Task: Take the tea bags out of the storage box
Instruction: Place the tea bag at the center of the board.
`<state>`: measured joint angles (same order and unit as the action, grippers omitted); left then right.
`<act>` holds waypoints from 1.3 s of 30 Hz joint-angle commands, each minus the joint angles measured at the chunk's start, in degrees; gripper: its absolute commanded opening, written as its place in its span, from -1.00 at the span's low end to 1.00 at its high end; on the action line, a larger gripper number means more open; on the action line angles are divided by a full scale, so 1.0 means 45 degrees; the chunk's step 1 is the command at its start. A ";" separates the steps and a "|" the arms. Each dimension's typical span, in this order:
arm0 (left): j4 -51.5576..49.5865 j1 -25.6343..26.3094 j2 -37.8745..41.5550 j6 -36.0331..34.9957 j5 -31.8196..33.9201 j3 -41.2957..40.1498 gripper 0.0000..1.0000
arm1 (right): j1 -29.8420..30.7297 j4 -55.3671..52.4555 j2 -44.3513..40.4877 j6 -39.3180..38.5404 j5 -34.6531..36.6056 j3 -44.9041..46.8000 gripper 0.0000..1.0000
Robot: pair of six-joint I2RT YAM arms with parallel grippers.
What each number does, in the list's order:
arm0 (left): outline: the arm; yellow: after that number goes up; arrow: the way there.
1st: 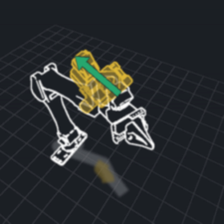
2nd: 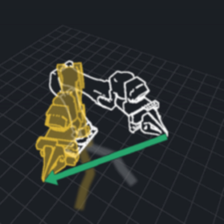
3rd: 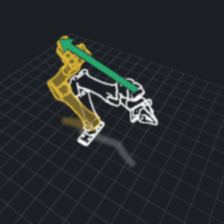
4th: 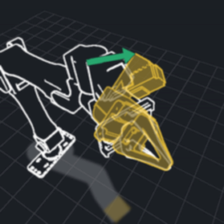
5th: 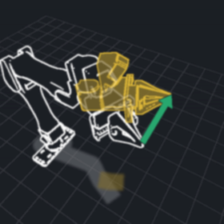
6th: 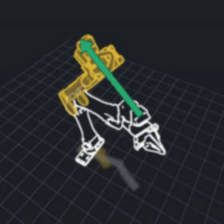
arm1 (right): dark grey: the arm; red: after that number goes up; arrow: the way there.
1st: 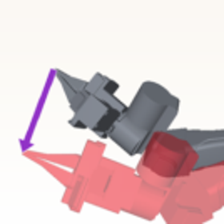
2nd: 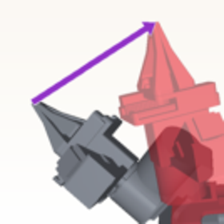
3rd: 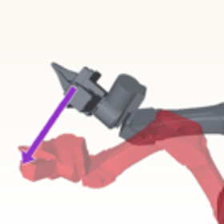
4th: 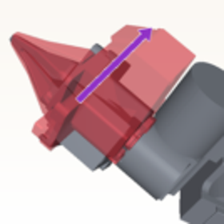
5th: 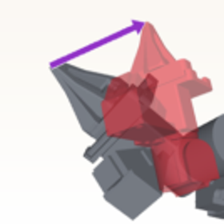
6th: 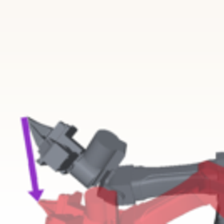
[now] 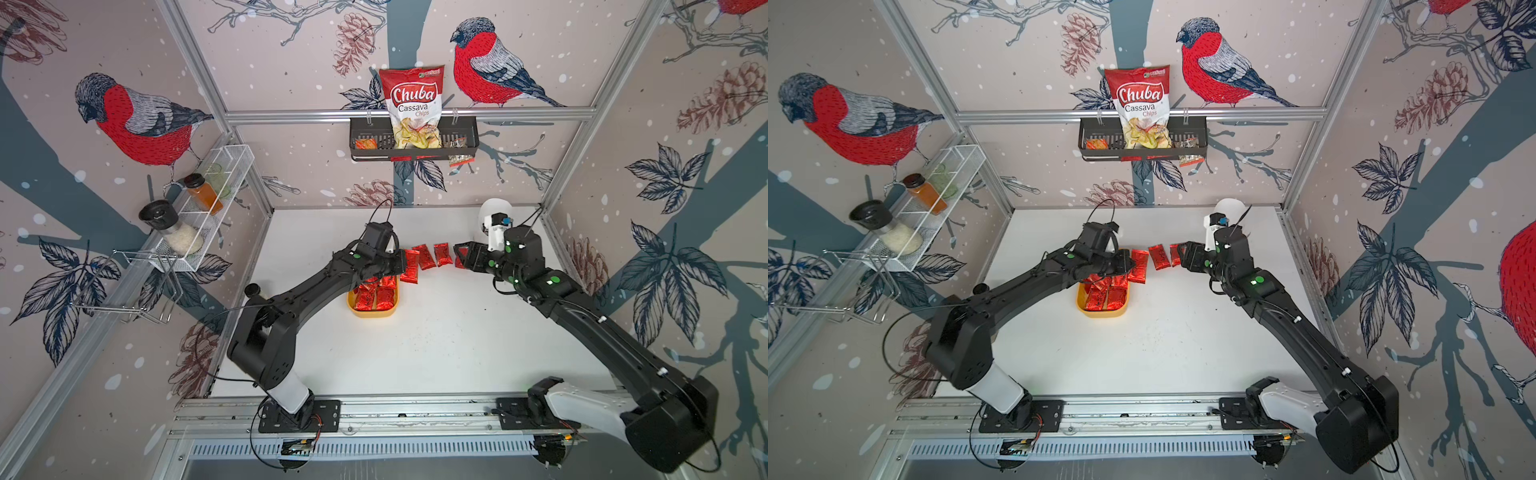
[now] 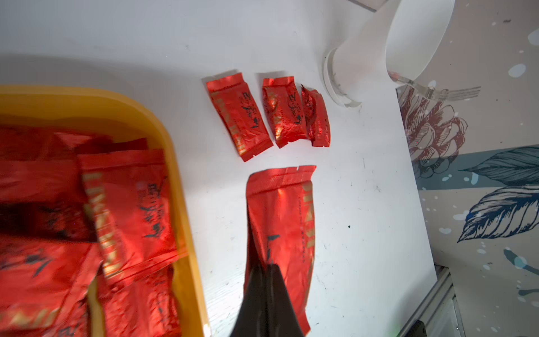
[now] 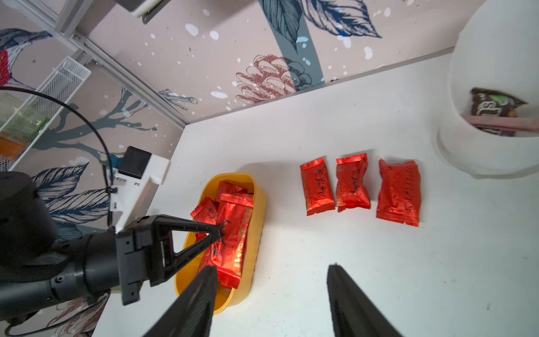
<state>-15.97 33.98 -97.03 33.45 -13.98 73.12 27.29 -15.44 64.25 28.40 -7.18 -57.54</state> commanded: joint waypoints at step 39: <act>0.4090 0.3036 -0.5958 0.3546 -0.0600 0.3186 -0.26 | -0.1676 -0.1239 -0.2275 -0.0465 -0.0687 0.1503 0.37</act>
<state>0.95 47.55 -126.28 51.24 -17.89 87.81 19.77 -21.89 53.69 26.52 -9.47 -50.59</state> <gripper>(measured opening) 0.362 0.683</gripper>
